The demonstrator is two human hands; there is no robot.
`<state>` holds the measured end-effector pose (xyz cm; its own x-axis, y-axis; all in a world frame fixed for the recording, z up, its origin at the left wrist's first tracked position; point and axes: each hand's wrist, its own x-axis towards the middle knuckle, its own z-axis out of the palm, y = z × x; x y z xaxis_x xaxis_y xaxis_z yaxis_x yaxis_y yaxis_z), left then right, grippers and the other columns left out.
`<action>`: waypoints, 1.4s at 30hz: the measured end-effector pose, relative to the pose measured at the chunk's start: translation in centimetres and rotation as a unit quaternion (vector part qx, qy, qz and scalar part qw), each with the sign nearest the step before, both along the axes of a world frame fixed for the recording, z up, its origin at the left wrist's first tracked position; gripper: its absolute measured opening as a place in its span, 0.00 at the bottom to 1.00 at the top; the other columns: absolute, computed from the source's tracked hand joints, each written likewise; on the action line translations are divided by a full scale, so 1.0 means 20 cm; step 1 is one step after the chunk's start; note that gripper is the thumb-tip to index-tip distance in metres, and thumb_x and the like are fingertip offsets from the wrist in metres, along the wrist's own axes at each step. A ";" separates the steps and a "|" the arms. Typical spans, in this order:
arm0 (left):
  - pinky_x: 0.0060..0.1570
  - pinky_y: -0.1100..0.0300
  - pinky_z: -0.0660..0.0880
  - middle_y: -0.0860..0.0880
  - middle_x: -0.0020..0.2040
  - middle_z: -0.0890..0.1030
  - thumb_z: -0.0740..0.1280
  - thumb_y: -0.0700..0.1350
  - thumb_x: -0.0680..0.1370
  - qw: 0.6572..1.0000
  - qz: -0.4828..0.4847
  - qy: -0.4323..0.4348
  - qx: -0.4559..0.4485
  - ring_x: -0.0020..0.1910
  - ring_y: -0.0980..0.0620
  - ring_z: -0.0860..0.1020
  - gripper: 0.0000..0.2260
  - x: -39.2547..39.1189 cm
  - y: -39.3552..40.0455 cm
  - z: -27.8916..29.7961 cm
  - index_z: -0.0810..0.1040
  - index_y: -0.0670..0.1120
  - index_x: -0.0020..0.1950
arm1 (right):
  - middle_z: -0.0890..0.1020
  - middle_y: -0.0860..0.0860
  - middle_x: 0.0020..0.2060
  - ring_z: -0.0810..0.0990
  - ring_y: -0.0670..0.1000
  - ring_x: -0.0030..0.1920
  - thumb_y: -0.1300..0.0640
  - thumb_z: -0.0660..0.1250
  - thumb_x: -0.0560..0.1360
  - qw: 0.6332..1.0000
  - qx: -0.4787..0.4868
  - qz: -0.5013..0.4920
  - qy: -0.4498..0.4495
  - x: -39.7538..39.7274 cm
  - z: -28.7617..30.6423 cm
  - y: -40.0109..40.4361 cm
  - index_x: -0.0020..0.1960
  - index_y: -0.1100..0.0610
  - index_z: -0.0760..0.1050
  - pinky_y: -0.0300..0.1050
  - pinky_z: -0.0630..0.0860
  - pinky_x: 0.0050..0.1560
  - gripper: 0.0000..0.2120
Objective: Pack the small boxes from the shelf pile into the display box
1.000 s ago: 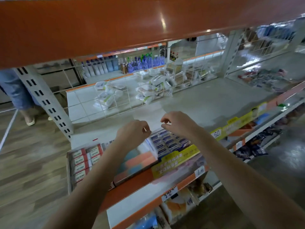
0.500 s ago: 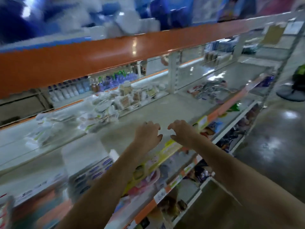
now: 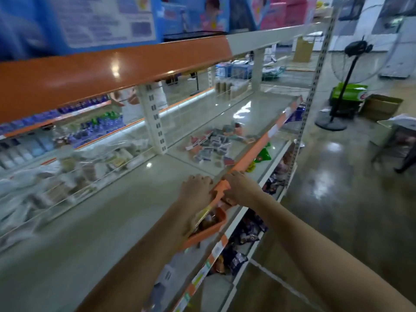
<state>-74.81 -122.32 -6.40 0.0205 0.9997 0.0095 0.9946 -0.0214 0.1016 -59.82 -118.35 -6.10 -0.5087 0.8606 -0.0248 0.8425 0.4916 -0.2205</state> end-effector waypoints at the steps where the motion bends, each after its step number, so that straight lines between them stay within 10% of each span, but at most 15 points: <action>1: 0.57 0.53 0.68 0.43 0.62 0.72 0.61 0.49 0.78 1.000 -0.006 -0.005 0.011 0.61 0.43 0.70 0.17 0.02 0.10 0.00 0.70 0.45 0.64 | 0.68 0.56 0.66 0.65 0.58 0.66 0.54 0.62 0.77 1.000 0.007 -0.003 -0.004 0.03 0.00 0.09 0.69 0.56 0.65 0.55 0.67 0.63 0.22; 14: 0.54 0.52 0.72 0.43 0.58 0.75 0.61 0.51 0.78 0.998 -0.022 -0.018 0.049 0.58 0.44 0.74 0.17 0.25 1.16 -0.04 0.72 0.45 0.64 | 0.69 0.56 0.67 0.69 0.57 0.66 0.62 0.60 0.76 0.999 -0.007 -0.027 0.037 0.30 -0.02 1.16 0.68 0.57 0.68 0.48 0.68 0.62 0.20; 23: 0.60 0.53 0.69 0.44 0.65 0.71 0.62 0.46 0.78 0.992 0.099 0.042 0.062 0.65 0.44 0.68 0.18 0.29 1.52 -0.08 0.67 0.44 0.67 | 0.77 0.58 0.55 0.74 0.57 0.56 0.56 0.58 0.78 0.986 0.018 0.129 -0.100 0.36 -0.06 1.63 0.58 0.60 0.74 0.47 0.68 0.59 0.13; 31: 0.64 0.54 0.66 0.48 0.69 0.69 0.63 0.48 0.76 0.982 0.164 0.044 0.084 0.67 0.48 0.66 0.22 0.32 1.57 -0.11 0.66 0.46 0.70 | 0.78 0.56 0.51 0.72 0.55 0.54 0.58 0.60 0.76 0.971 0.039 0.232 -0.045 0.39 -0.05 1.78 0.56 0.59 0.76 0.46 0.70 0.50 0.11; 42: 0.38 0.71 0.64 0.59 0.36 0.75 0.65 0.50 0.77 0.926 0.264 -0.181 0.201 0.37 0.63 0.72 0.06 0.31 1.26 -0.13 0.75 0.57 0.40 | 0.79 0.47 0.49 0.77 0.46 0.47 0.55 0.67 0.74 0.905 -0.124 0.335 0.230 0.29 -0.04 1.77 0.55 0.52 0.75 0.43 0.75 0.49 0.10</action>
